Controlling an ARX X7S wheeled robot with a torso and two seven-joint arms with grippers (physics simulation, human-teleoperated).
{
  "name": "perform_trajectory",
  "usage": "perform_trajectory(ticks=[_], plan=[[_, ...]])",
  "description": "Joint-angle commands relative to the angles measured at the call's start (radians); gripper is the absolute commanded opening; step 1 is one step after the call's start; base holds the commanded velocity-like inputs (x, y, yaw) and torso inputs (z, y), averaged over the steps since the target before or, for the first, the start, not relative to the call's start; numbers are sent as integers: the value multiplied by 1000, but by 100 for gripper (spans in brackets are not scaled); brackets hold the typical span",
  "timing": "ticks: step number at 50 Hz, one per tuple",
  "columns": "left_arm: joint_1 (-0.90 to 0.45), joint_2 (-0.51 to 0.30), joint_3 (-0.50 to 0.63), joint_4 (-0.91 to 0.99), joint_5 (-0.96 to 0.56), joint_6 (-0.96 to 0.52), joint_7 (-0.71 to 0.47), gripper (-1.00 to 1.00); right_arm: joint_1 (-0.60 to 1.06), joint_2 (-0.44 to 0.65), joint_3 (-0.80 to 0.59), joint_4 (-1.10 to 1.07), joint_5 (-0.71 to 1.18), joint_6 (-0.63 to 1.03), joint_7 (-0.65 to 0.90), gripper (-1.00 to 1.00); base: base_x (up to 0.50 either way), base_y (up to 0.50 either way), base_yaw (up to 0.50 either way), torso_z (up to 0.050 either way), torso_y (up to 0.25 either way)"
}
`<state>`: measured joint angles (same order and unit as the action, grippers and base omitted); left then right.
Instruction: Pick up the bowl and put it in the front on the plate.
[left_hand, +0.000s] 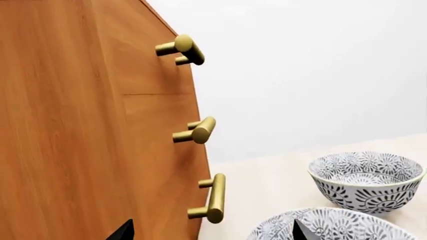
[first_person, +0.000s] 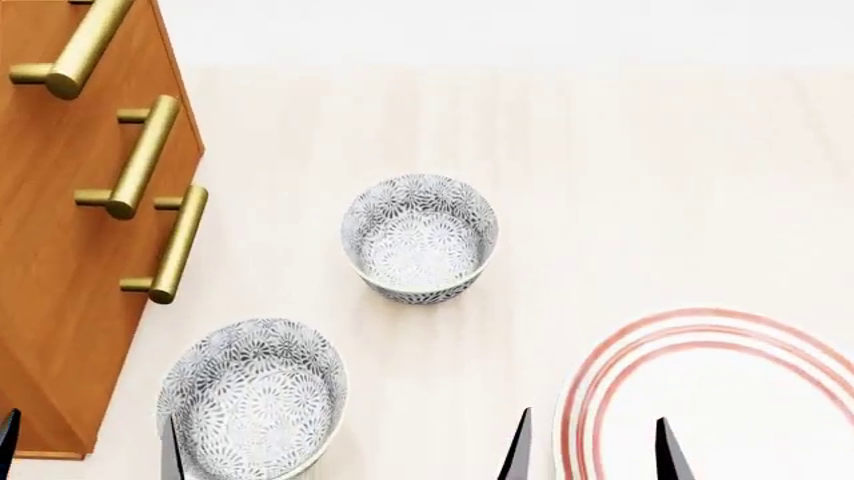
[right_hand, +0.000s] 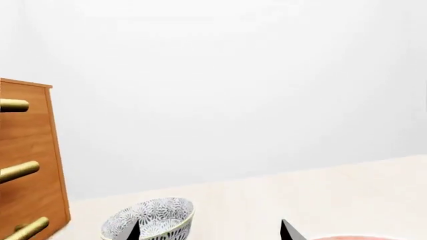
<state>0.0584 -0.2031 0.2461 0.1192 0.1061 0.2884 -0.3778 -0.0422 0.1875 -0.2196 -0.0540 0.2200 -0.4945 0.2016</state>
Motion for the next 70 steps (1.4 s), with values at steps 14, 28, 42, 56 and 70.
perform_trajectory(ticks=[14, 28, 42, 56, 70], plan=[[3, -1, -8, 1, -16, 30, 4, 100, 14, 1, 1, -17, -5, 20, 3, 100, 0, 0, 0, 0, -54], [-2, -7, 1, -9, -26, 30, -1, 100, 227, 16, -1, -106, 29, 298, 50, 100, 0, 0, 0, 0, 0], [-10, -11, 7, -25, -57, 19, 1, 100, 672, -15, -26, 58, 206, 796, 37, 100, 0, 0, 0, 0, 0], [-14, -18, 7, -29, -82, 10, -1, 100, 1035, -124, -60, 634, 177, 793, -33, 100, 0, 0, 0, 0, 0], [-23, -22, 17, -49, -86, 4, -5, 100, 1315, -187, -163, 1167, 347, 655, -84, 100, 0, 0, 0, 0, 0]])
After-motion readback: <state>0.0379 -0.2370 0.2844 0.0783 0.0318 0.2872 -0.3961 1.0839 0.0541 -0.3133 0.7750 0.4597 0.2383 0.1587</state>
